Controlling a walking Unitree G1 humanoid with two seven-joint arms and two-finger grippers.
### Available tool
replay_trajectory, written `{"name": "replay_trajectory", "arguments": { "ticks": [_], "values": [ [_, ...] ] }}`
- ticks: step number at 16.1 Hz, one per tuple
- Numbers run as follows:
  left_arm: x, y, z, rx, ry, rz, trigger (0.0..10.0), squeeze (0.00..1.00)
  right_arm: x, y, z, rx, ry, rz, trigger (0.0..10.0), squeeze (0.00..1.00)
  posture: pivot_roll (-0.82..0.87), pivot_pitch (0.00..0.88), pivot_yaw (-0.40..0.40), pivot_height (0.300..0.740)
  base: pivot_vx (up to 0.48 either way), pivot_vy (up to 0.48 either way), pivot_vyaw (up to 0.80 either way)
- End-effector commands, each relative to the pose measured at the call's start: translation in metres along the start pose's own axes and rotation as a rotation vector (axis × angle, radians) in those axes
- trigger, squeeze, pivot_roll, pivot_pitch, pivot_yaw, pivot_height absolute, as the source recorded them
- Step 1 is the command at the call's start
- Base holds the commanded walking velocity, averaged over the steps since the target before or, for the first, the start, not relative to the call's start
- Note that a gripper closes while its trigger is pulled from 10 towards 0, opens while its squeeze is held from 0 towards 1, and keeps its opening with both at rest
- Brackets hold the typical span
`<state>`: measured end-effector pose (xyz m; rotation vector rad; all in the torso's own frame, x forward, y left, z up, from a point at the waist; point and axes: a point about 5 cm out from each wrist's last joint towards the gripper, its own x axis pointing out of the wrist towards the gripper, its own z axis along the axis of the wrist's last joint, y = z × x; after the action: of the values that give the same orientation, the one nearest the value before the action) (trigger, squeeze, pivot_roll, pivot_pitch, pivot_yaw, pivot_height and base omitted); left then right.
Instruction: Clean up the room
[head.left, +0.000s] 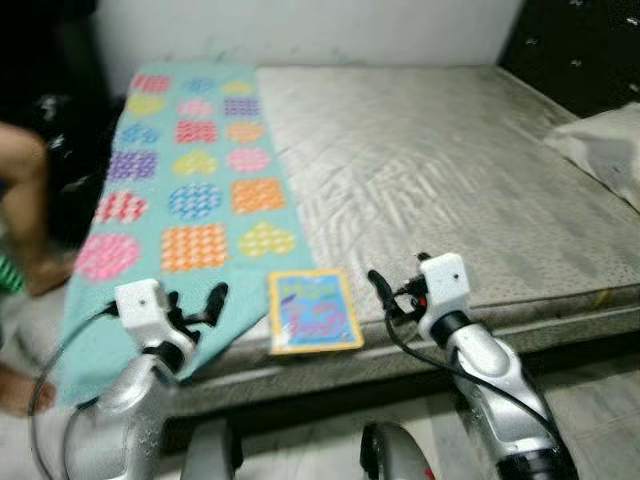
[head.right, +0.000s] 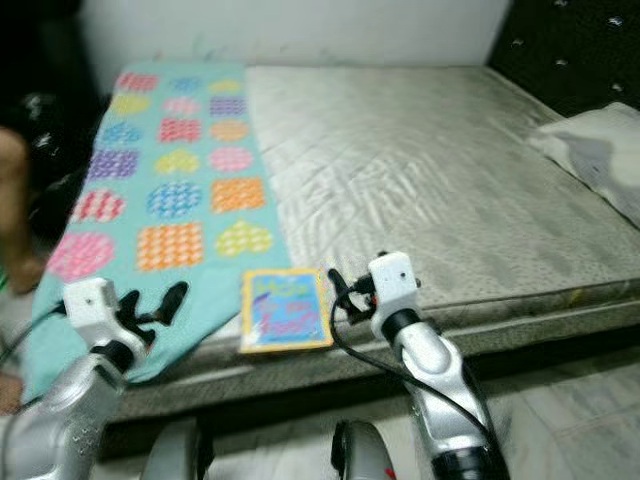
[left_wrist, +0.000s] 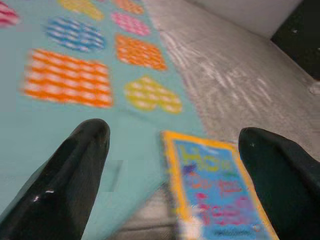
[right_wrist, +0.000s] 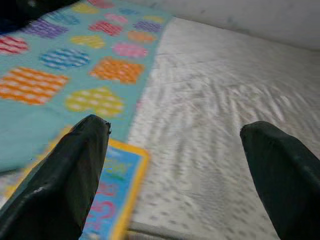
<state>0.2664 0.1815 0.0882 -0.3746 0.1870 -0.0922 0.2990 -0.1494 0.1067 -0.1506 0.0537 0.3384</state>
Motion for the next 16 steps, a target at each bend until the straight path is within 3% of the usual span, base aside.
{"name": "replay_trajectory", "arguments": {
  "ticks": [1,6,11,16],
  "values": [
    [0.001,0.002,0.0,0.012,0.006,0.001,10.0,0.0,0.002,0.001,0.003,-0.003,-0.011,0.008,10.0,0.0,-0.04,0.031,-0.05,0.58,0.368,0.0,0.0],
    [0.002,0.001,-0.001,-0.001,-0.004,0.003,10.0,0.0,0.003,0.001,0.003,-0.01,-0.012,0.013,10.0,0.0,-0.04,0.027,-0.052,0.58,0.215,0.0,0.0],
    [0.004,0.0,-0.021,-0.088,0.15,-0.017,10.0,0.0,0.0,-0.001,0.001,-0.02,-0.006,0.012,10.0,0.0,-0.05,0.038,-0.057,0.58,0.0,0.0,0.0],
    [0.017,0.006,-0.032,-0.131,0.279,-0.057,10.0,0.0,-0.013,-0.012,0.004,-0.061,0.0,0.014,10.0,0.0,-0.12,0.05,-0.059,0.58,0.0,0.0,0.0]
  ]
}}
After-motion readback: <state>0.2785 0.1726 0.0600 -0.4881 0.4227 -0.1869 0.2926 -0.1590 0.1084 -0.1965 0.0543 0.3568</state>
